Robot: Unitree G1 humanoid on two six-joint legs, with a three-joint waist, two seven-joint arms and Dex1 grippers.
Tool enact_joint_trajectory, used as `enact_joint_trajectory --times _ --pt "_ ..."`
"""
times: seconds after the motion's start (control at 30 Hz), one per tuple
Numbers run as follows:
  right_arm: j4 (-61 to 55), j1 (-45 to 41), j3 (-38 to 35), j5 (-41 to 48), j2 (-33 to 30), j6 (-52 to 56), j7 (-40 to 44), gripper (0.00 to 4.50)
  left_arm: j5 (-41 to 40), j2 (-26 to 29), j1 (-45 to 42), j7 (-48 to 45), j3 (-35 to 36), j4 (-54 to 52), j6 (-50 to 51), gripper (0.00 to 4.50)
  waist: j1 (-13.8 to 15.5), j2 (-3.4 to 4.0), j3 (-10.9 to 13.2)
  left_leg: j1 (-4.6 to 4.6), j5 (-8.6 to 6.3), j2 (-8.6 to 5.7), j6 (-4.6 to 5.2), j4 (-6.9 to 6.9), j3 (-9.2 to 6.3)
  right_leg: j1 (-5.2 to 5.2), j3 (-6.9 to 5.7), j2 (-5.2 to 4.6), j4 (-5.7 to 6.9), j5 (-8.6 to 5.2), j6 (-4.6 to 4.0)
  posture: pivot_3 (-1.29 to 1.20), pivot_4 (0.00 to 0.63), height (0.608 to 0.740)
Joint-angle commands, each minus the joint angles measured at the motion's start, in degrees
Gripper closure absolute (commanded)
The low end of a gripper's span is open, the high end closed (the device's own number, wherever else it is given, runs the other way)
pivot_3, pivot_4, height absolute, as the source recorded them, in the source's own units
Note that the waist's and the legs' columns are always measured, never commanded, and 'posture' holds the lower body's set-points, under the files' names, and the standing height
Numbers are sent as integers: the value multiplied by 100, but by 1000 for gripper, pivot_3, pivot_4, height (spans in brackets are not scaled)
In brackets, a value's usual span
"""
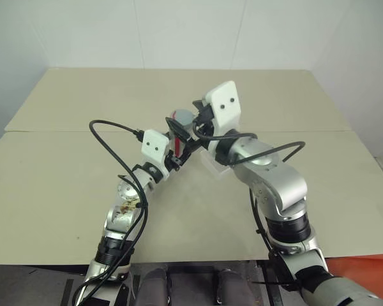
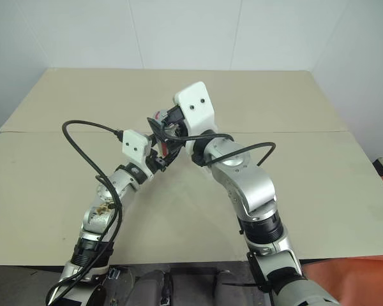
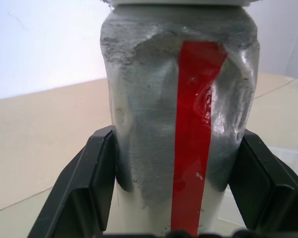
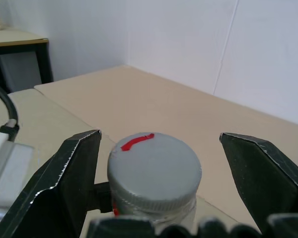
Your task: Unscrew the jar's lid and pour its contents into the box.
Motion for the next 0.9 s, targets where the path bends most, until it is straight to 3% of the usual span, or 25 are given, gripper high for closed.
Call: enact_joint_trajectory --times 0.03,0.9 --pt "15 -199 -32 -138 76 -93 -54 68 -10 19 -40 15 -8 -307 18 1643 -4 0 0 0 0 0 0 0 0 0 0 0 0 0 0 0 150 740" --pt "-478 157 -197 -209 -190 173 223 68 -143 104 53 21 220 -419 172 1643 -39 0 0 0 0 0 0 -1 -2 -1 0 0 0 0 0 0 150 740"
